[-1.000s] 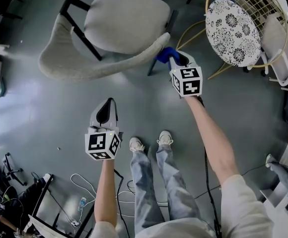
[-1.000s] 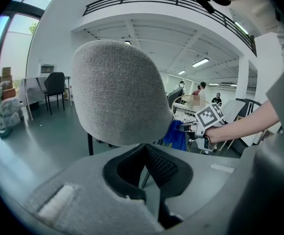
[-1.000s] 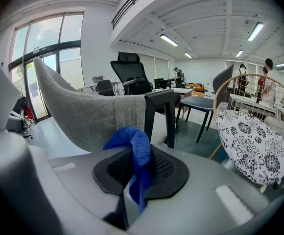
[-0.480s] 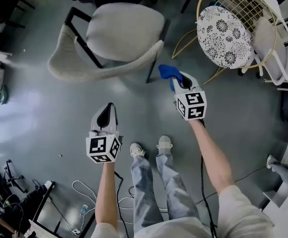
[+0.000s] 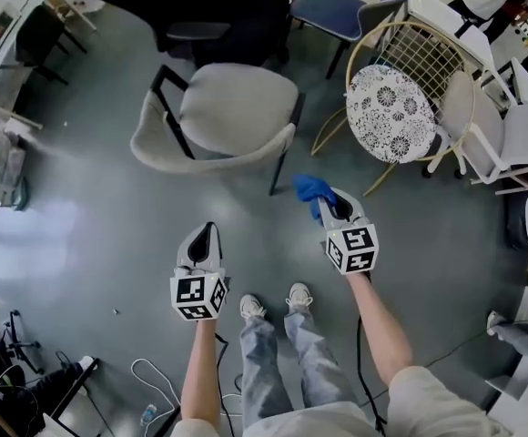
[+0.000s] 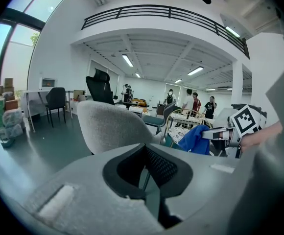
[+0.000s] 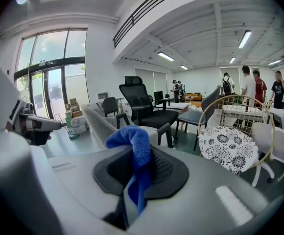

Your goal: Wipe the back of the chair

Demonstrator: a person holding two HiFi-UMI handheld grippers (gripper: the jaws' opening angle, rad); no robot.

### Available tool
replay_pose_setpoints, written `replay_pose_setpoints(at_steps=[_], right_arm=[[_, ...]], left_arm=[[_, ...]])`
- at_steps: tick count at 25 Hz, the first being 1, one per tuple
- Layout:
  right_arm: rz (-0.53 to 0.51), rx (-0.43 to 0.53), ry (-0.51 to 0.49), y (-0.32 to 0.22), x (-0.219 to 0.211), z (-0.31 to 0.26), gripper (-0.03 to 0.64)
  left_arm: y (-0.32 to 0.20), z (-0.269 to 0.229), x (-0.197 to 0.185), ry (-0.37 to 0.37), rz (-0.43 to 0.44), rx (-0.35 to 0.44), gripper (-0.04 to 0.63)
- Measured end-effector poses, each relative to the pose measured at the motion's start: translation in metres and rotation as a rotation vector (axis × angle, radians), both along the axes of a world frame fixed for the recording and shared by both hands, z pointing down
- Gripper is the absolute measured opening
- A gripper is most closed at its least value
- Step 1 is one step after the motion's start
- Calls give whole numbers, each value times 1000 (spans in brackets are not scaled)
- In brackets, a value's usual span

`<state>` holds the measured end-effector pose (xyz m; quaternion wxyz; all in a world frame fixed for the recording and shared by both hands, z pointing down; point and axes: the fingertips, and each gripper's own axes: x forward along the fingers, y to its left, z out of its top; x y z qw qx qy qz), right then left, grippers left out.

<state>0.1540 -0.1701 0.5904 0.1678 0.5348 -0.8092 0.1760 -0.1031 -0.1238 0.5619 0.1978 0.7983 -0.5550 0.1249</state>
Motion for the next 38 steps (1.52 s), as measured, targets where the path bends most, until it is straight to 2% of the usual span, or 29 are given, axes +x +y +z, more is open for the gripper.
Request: replay_pose_setpoints(at_steps=[6, 13, 20, 28, 38], right_arm=[[8, 47, -8, 6, 4, -63, 44], [6, 80, -9, 13, 19, -141, 44], [41, 159, -25, 6, 26, -208, 44], [59, 181, -22, 23, 28, -259, 43], [75, 227, -14, 42, 23, -291, 43]], left_arm=[[-5, -51, 2, 10, 0, 52, 5], [-3, -120, 21, 20, 10, 67, 5], [-14, -176, 22, 25, 32, 128, 5], [-7, -227, 21, 14, 60, 161, 5], [7, -258, 13, 27, 69, 208, 5]])
